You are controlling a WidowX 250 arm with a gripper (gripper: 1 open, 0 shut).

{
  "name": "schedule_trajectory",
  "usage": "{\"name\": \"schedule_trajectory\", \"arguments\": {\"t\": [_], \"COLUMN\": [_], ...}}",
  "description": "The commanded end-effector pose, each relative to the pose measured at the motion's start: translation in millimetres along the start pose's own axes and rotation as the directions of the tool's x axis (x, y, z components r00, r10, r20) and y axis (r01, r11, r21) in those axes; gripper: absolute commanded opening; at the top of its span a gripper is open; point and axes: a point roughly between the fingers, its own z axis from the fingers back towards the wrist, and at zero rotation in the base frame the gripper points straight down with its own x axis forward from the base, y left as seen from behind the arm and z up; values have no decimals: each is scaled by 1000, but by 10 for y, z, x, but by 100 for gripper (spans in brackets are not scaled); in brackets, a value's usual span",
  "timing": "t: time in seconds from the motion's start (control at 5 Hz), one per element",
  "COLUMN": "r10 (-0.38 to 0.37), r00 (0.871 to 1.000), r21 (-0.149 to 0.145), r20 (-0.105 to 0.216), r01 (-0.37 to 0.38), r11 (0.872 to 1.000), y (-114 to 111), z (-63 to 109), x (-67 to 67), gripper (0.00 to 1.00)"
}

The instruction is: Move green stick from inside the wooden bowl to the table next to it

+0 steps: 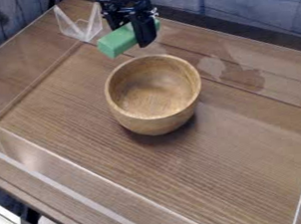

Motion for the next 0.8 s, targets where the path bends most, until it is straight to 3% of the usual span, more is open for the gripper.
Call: {"name": "schedule_trajectory", "arguments": {"t": [0.0, 0.4, 0.6], "r10": [-72, -81, -65], "r00": [996, 996, 997], "r21": [44, 45, 43], "r20": [48, 38, 43], "r01": [70, 79, 63], "r11": [997, 996, 997], "y": [188, 682, 619], "z": [221, 150, 149], "x": [-36, -273, -307], "gripper": [0, 0, 0]}}
